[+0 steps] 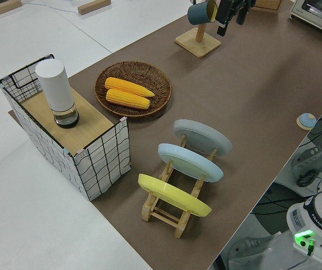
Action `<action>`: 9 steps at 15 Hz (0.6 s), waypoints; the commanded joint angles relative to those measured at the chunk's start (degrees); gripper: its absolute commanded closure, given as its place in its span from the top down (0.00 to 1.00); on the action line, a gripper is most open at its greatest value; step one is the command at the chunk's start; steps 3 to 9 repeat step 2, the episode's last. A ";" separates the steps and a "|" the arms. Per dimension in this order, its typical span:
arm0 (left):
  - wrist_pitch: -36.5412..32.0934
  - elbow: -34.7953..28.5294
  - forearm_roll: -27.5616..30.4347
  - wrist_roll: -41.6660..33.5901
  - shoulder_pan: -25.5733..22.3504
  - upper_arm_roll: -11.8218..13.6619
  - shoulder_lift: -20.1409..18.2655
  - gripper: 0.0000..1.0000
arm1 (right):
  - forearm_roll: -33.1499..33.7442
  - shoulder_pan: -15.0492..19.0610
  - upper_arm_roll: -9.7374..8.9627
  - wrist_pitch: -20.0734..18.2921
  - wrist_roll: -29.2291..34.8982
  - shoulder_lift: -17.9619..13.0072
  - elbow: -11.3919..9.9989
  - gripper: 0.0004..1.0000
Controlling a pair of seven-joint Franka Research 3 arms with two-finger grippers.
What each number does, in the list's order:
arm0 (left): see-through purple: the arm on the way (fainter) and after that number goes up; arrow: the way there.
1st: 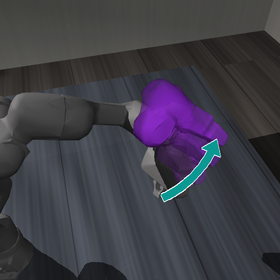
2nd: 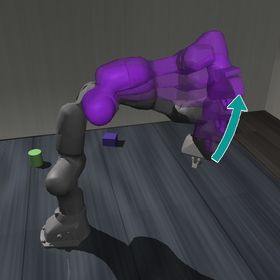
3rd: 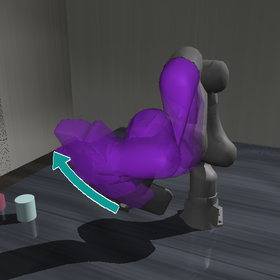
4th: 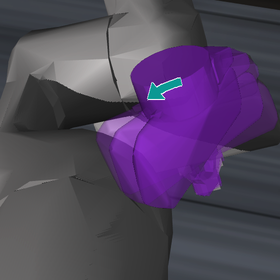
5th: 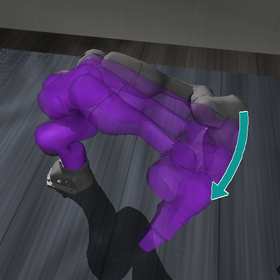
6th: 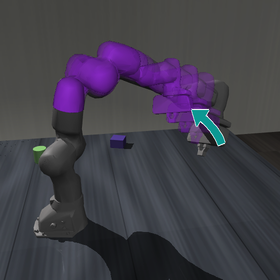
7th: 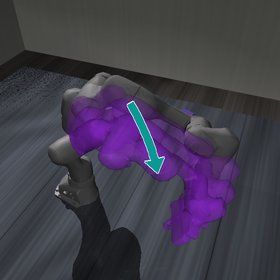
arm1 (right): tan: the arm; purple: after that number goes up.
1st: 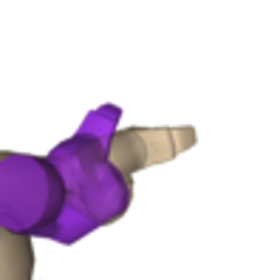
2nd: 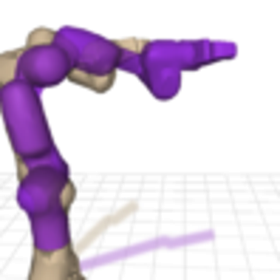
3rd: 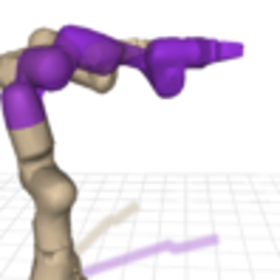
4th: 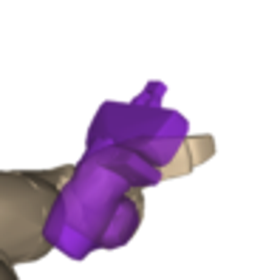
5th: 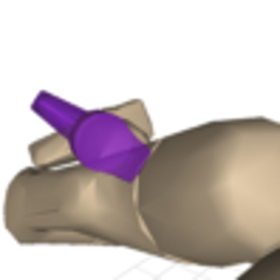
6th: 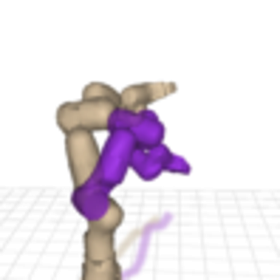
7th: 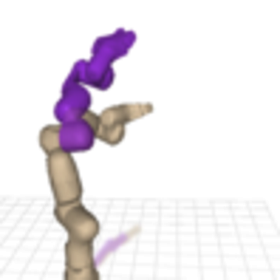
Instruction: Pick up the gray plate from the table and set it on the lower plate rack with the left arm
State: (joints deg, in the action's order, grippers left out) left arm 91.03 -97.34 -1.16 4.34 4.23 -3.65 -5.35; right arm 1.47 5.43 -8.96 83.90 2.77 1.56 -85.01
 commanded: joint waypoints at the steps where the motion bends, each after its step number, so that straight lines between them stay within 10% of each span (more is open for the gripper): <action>1: -1.03 1.80 -0.86 -0.56 1.13 0.57 0.69 1.00 | -0.15 -0.42 0.34 -0.05 0.22 0.02 0.37 0.98; 9: -1.12 1.80 -0.95 -0.56 1.13 0.57 0.69 1.00 | -0.15 -0.42 0.34 -0.05 0.22 0.02 0.37 0.98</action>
